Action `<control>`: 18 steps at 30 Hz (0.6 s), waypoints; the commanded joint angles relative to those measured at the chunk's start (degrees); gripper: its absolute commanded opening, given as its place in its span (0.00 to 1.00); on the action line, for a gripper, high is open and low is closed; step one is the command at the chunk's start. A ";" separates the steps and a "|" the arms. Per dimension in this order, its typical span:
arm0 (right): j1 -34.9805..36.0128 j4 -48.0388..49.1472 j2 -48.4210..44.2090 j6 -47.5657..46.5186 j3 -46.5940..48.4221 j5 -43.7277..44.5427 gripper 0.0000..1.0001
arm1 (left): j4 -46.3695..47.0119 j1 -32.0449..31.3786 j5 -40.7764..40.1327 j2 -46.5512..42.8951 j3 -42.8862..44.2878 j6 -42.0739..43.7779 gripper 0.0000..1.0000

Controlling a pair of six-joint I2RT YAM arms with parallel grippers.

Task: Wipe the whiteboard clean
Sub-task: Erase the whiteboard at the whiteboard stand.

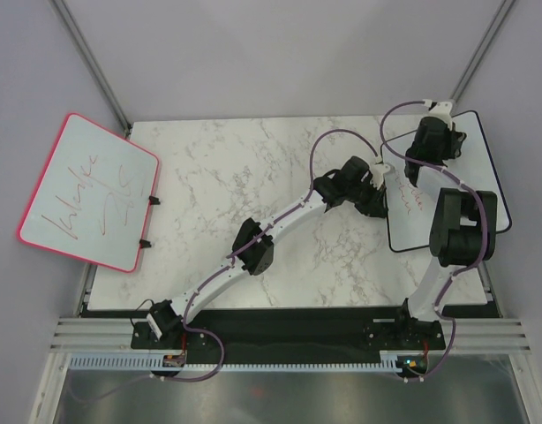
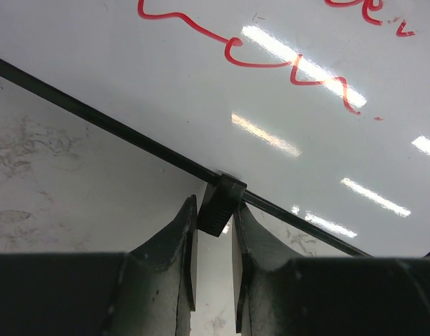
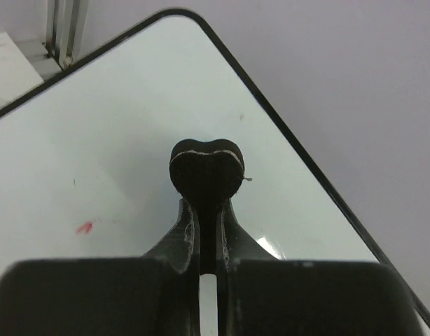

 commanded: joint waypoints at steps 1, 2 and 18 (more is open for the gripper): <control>-0.53 -1.43 5.70 -2.31 8.66 2.83 0.00 | -4.65 0.75 -1.23 1.18 0.86 -4.86 0.02; -0.53 -1.87 7.19 -2.76 10.94 3.53 0.00 | -4.65 0.66 -1.23 1.26 0.86 -4.86 0.02; 0.61 -2.34 6.26 -1.53 6.09 3.63 0.00 | -4.56 0.66 -1.06 1.26 0.94 -4.95 0.02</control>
